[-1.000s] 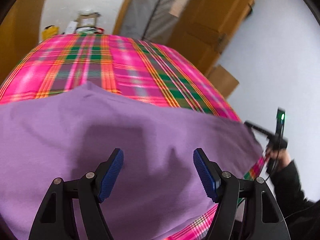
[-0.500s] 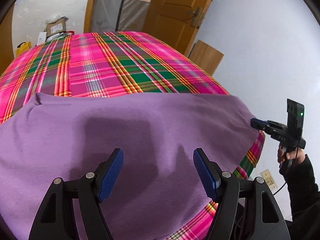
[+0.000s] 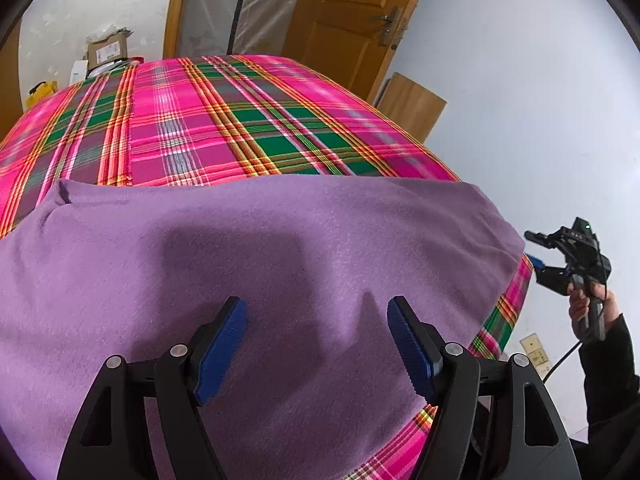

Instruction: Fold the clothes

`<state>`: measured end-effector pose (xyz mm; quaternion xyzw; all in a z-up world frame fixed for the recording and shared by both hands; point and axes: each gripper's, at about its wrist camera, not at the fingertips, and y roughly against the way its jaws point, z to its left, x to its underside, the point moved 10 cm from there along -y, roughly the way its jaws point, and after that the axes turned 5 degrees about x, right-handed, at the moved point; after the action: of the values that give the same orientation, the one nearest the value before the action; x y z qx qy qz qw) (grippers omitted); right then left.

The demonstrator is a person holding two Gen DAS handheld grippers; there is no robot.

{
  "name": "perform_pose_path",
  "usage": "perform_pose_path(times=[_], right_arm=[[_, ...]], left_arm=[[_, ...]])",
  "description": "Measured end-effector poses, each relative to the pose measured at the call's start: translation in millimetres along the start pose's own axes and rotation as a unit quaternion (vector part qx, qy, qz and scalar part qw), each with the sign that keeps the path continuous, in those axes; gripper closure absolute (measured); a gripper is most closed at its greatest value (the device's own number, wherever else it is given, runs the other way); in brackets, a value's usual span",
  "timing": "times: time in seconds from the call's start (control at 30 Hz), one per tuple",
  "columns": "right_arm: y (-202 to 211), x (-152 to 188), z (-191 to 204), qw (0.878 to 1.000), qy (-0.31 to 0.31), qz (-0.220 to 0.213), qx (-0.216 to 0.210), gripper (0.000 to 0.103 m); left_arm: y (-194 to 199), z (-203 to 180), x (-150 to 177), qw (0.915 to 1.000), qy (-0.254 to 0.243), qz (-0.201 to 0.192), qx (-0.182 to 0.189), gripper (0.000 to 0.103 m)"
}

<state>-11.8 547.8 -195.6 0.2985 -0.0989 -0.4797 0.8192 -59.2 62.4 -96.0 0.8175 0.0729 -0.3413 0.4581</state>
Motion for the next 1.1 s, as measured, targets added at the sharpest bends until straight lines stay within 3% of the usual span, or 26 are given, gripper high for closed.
perform_pose_path(times=[0.13, 0.5, 0.67, 0.7, 0.77, 1.0, 1.1], right_arm=[[-18.2, 0.0, -4.5, 0.999, -0.031, 0.025, -0.028, 0.061], [-22.7, -35.3, -5.5, 0.997, -0.062, -0.026, -0.027, 0.064], [-41.2, -37.9, -0.3, 0.998, -0.06, 0.007, -0.027, 0.064], [-43.6, -39.0, 0.2, 0.998, -0.057, 0.009, -0.024, 0.066], [-44.9, -43.8, 0.8, 0.998, -0.053, 0.002, -0.018, 0.095], [-4.5, -75.1, 35.6, 0.993, -0.012, -0.091, -0.08, 0.1], [4.2, -82.7, 46.1, 0.989, 0.0, -0.107, -0.101, 0.1]], left_arm=[[-1.3, 0.0, 0.2, 1.0, 0.002, -0.001, -0.002, 0.028], [-2.7, -0.1, -0.2, 1.0, 0.004, -0.002, -0.007, 0.027], [-3.5, -0.9, -0.8, 0.9999, 0.002, -0.002, -0.01, 0.026], [-3.2, -0.8, -0.7, 1.0, 0.002, -0.002, -0.009, 0.026], [-2.7, -0.6, -0.7, 1.0, 0.003, -0.003, -0.009, 0.026], [-2.0, -0.7, -0.4, 0.9999, 0.003, -0.003, -0.01, 0.026], [-1.9, -0.6, -0.3, 0.9999, 0.002, -0.003, -0.011, 0.026]])
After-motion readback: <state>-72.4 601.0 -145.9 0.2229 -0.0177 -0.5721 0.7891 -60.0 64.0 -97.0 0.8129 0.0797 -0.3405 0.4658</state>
